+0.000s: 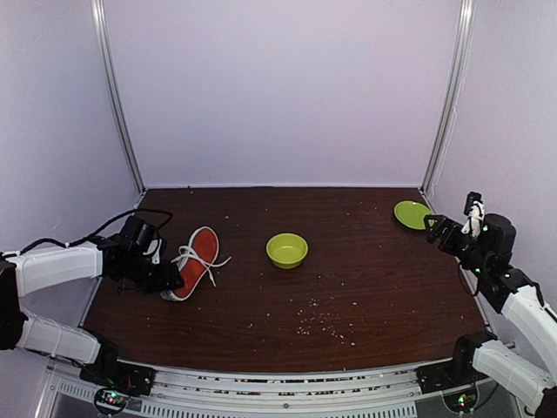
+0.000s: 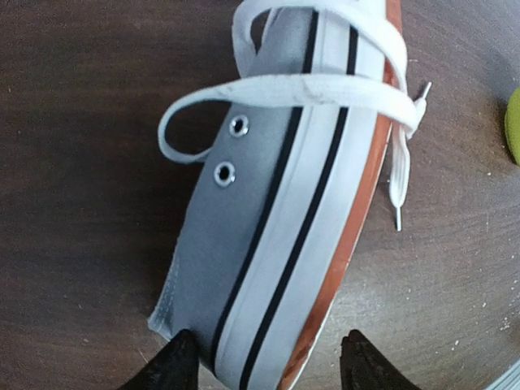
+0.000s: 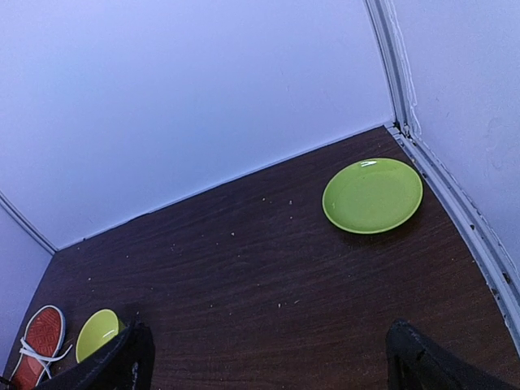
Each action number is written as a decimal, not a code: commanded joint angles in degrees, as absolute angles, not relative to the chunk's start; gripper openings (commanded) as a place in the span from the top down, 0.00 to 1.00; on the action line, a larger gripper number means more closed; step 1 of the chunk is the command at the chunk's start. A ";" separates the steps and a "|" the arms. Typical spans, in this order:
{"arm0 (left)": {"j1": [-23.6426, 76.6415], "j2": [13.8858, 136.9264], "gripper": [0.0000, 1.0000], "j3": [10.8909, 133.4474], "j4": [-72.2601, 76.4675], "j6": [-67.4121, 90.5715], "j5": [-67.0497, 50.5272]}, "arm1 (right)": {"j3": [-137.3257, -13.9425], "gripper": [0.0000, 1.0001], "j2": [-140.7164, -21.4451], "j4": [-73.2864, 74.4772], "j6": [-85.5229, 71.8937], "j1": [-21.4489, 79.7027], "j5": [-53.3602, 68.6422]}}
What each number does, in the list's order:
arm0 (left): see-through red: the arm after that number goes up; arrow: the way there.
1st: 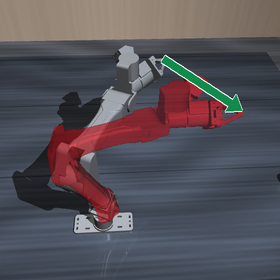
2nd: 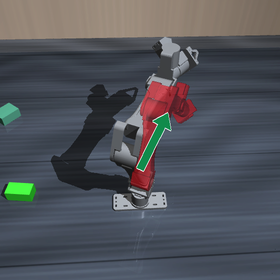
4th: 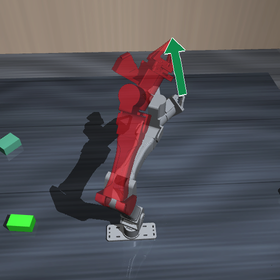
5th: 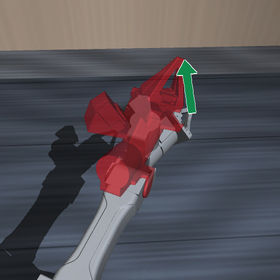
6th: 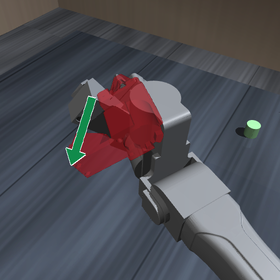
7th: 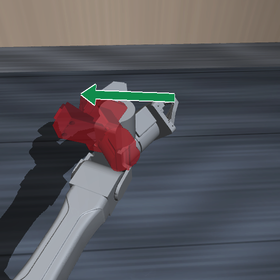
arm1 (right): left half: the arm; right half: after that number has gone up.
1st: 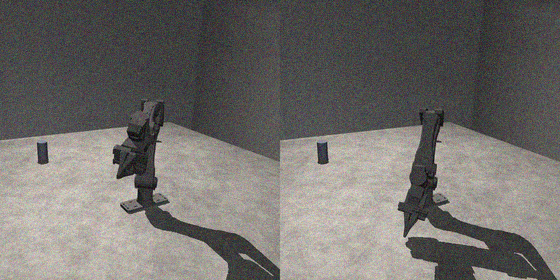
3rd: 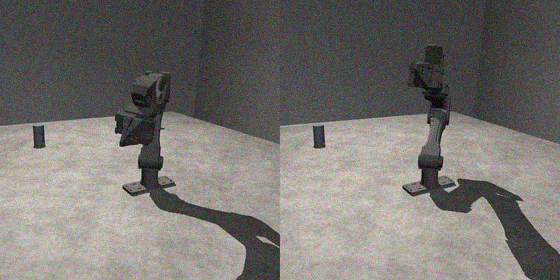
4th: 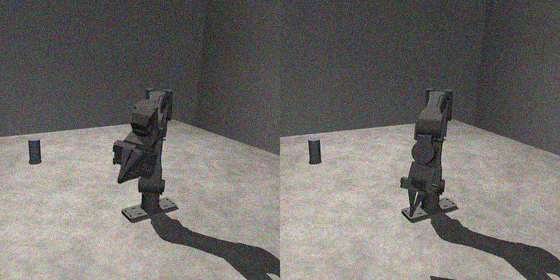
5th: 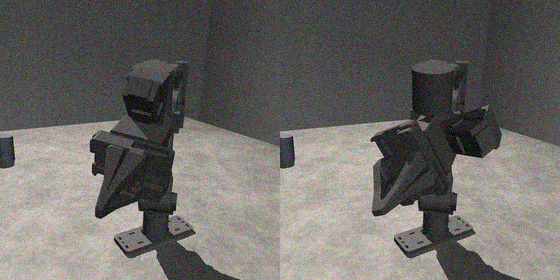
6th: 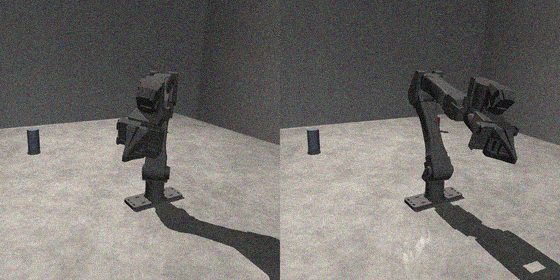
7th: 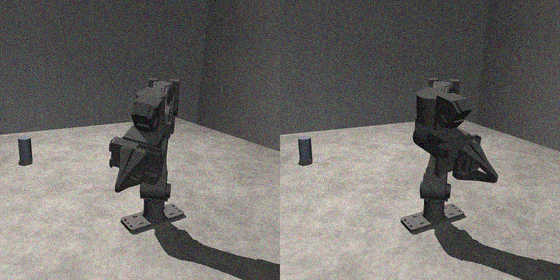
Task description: Tie the shoes
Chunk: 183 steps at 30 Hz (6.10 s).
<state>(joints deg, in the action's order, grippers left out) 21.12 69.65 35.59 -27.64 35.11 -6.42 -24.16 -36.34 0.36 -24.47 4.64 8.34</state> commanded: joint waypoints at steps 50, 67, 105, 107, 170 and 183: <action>50.01 96.48 1.00 82.70 -82.38 34.11 38.50 | -26.83 0.00 -39.64 0.26 -19.95 5.09 18.22; 63.79 107.04 0.50 81.34 -71.91 31.34 17.78 | -28.74 0.01 -42.04 2.18 -19.24 7.22 18.54; 49.66 86.58 1.00 55.22 -38.65 31.77 3.80 | -40.05 0.03 -72.28 -12.14 -26.73 53.88 6.43; 49.66 83.37 1.00 59.31 -43.57 28.91 10.66 | -40.33 0.03 -72.41 -12.19 -26.49 53.90 6.05; 39.20 67.86 0.07 49.36 -20.54 31.58 1.17 | -67.10 0.59 -107.13 17.47 -23.34 70.66 1.60; 34.98 69.92 0.07 41.63 -14.99 35.07 -5.70 | -72.67 0.76 -113.01 21.40 -24.10 70.56 1.59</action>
<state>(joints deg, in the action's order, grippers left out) 35.40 70.72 43.00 -19.40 34.22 -4.16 -69.95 -110.43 19.07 -23.35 70.59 2.92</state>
